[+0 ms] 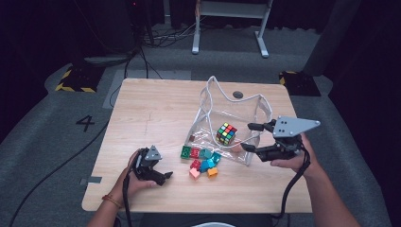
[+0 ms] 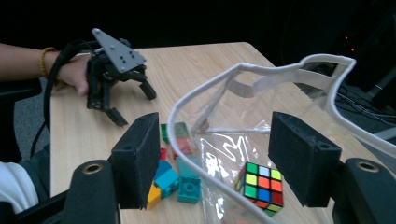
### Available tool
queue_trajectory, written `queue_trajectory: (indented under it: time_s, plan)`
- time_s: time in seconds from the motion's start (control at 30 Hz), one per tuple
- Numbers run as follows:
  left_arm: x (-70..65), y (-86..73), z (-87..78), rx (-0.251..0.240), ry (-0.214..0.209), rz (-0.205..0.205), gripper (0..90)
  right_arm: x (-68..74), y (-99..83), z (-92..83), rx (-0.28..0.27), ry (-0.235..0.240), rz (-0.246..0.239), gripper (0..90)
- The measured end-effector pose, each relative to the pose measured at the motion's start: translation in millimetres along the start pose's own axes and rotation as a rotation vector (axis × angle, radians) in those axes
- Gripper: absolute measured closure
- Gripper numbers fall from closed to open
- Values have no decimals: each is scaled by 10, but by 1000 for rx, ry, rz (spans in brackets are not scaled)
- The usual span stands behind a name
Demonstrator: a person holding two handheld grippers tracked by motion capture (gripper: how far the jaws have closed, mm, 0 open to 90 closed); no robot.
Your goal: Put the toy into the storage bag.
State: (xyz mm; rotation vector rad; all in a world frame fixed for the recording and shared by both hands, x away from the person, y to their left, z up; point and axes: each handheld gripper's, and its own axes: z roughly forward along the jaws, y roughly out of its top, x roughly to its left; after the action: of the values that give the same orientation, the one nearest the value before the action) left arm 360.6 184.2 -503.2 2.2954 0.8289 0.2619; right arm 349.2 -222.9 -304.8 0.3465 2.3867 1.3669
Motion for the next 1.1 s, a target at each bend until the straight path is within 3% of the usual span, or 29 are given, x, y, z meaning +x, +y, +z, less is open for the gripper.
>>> queue_trajectory:
  time_s: [0.2, 0.43, 0.6, 0.77, 1.0, 1.03, 1.07, 1.1]
  plan:
    - [0, 0, 0, 0, -1, 0, 37, 178, -107, 94, 4, 44, -1, 351]
    - [0, 0, 0, 0, 0, 0, 37, 398, -298, 286, 53, 89, -9, 356]
    - [-1, 0, -1, 1, 0, 0, 37, 522, -463, 488, 108, 116, -15, 358]
    - [0, 0, 0, 0, -1, 0, 37, 589, -659, 728, 159, 159, 14, 361]
    - [0, 0, 0, 0, 0, 0, 37, 676, -908, 1028, 226, 158, 35, 362]
    - [0, 0, 0, 0, 0, 1, 37, 662, -964, 1078, 235, 156, 13, 362]
    - [0, 0, 0, 0, 0, 0, 38, 673, -990, 1101, 248, 153, 31, 362]
    - [0, 0, 0, 0, 0, 1, 37, 675, -1037, 1148, 264, 139, 19, 361]
